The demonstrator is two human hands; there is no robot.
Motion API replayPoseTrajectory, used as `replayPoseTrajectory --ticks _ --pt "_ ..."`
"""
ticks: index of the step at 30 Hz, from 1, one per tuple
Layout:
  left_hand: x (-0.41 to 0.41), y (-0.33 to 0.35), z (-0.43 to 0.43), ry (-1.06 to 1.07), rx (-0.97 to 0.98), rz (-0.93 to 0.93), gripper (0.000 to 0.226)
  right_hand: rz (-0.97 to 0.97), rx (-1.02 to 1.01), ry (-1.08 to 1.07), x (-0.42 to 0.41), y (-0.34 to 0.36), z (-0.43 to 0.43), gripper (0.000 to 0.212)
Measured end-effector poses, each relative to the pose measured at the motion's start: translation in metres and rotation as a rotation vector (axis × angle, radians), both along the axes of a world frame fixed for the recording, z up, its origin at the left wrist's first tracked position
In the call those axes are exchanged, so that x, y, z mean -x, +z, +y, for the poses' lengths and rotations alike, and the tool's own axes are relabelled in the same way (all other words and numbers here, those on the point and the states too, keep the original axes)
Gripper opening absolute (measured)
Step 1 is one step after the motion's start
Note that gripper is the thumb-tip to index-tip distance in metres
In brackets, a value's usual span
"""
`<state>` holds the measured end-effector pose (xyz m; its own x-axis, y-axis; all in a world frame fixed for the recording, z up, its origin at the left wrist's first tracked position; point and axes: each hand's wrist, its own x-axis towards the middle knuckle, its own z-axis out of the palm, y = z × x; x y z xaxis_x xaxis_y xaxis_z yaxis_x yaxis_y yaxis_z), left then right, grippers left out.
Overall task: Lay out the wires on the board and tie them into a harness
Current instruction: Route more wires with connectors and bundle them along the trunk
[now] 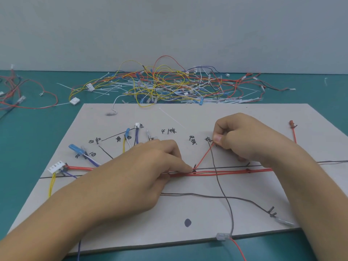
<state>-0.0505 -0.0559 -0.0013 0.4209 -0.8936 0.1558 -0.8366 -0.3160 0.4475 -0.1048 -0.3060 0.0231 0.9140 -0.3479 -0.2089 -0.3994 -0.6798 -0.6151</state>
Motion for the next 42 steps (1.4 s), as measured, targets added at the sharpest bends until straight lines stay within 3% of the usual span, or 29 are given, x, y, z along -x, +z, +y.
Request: replayPoseTrajectory --ticks 12,15,18,22,28,42 --pt "-0.002 -0.001 0.001 0.017 0.002 0.002 0.055 0.039 0.03 -0.021 -0.006 0.0 -0.001 0.024" --pt "0.004 0.007 -0.005 0.066 -0.016 0.077 0.038 0.071 0.044 -0.019 -0.008 0.001 -0.002 0.026" --pt "0.011 0.017 -0.011 0.152 -0.114 0.167 0.046 0.078 0.053 -0.017 -0.009 0.002 -0.002 0.021" --pt "0.016 0.022 -0.009 0.141 -0.149 0.126 0.033 0.075 0.056 -0.003 -0.01 0.003 -0.002 0.021" --pt "0.011 0.021 -0.002 0.065 -0.101 0.176 0.052 0.069 -0.009 -0.009 -0.006 0.001 -0.004 0.034" --pt "0.011 0.021 -0.001 0.034 -0.109 0.103 0.046 -0.043 0.018 -0.016 -0.006 -0.006 -0.007 0.013"
